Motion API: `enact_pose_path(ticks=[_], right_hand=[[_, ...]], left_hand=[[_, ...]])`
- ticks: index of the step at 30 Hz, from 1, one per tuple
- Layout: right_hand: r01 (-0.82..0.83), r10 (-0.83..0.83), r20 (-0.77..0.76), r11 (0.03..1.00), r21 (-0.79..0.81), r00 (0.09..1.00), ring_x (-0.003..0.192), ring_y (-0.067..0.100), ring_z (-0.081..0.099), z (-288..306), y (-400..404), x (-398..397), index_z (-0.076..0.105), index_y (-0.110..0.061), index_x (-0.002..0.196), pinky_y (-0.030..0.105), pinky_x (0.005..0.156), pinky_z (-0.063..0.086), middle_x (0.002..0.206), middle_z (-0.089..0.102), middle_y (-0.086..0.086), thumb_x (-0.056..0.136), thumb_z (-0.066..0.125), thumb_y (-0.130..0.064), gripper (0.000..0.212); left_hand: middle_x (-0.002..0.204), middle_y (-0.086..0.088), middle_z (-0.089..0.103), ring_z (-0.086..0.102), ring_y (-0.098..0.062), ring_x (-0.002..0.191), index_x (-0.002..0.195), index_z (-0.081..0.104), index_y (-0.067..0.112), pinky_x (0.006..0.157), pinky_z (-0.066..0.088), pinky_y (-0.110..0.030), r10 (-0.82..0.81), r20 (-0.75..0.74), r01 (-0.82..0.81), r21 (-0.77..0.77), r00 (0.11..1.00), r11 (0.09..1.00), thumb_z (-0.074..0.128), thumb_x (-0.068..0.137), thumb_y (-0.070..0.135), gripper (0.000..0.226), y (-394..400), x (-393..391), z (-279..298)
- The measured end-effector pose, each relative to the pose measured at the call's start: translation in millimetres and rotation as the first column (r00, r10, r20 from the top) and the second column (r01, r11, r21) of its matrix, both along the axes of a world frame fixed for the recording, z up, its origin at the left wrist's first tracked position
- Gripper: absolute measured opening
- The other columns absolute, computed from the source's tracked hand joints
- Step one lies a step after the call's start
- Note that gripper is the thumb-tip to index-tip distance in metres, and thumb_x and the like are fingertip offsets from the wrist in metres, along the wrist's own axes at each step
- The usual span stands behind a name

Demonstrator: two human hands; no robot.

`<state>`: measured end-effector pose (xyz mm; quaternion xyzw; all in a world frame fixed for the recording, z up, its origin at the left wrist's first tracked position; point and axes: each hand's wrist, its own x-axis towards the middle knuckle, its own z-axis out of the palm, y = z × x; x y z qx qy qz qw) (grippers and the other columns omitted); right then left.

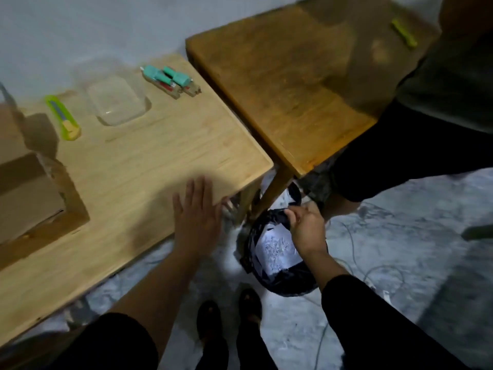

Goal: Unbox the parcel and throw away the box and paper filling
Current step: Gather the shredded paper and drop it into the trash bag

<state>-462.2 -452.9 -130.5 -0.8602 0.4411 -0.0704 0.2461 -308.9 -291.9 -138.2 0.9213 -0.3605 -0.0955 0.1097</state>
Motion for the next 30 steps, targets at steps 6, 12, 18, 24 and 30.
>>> enact_pose_path(ticks=[6,12,18,24,30], right_hand=[[-0.003,0.01,-0.277,1.0,0.026,0.961,0.12,0.035,0.044,-16.1,-18.6,-32.7,0.058,-0.013,0.121,0.048,0.102,0.033,0.129,0.048,0.014,0.097,0.037,-0.035,0.038],[-0.069,0.165,-0.474,0.975,0.213,0.865,0.144,0.021,0.015,-25.1,-29.8,-38.9,0.02,-0.012,0.145,0.049,0.119,0.009,0.156,0.018,0.007,0.099,0.022,-0.039,0.054],[-0.1,0.238,-0.486,0.951,0.292,0.841,0.139,0.031,0.025,-10.5,-30.7,-25.8,0.02,-0.005,0.144,0.038,0.111,0.027,0.152,0.024,0.017,0.099,0.031,-0.031,0.054],[-0.262,0.339,-0.452,0.939,0.225,0.825,0.135,0.033,0.03,34.1,-24.7,10.7,0.02,-0.004,0.143,0.039,0.109,0.03,0.149,0.029,0.018,0.097,0.034,-0.039,0.059],[-0.47,0.467,-0.387,0.878,0.095,0.795,0.134,0.031,0.03,102.9,-12.8,59.4,0.022,-0.001,0.141,0.038,0.11,0.028,0.147,0.03,0.018,0.098,0.032,-0.037,0.057]], left_hand=[[0.154,-0.016,0.02,0.014,-0.033,0.143,0.146,0.017,0.008,0.112,0.011,-0.057,-0.005,0.036,0.004,0.005,0.999,1.0,0.018,0.093,0.043,0.063,-0.7,-0.7,-7.1],[0.153,-0.017,0.021,0.014,-0.034,0.143,0.145,0.014,0.008,0.111,0.012,-0.059,-0.013,0.044,0.013,0.019,0.999,1.0,0.02,0.093,0.043,0.063,-0.6,-0.2,-5.9],[0.152,-0.02,0.021,0.014,-0.037,0.141,0.144,0.016,0.003,0.109,0.016,-0.063,-0.042,0.024,0.041,0.059,0.999,0.997,0.038,0.096,0.035,0.062,1.4,-0.5,3.0],[0.152,-0.018,0.018,0.017,-0.036,0.14,0.143,0.018,0.003,0.113,0.025,-0.051,0.031,-0.098,-0.019,0.119,0.995,0.993,0.047,0.092,0.031,0.065,-11.2,0.4,32.2],[0.125,-0.019,0.049,0.05,-0.035,0.111,0.124,0.044,0.002,0.089,0.047,-0.041,0.159,-0.113,-0.149,0.092,0.981,0.984,0.049,0.089,0.031,0.046,-12.2,0.7,80.1]])
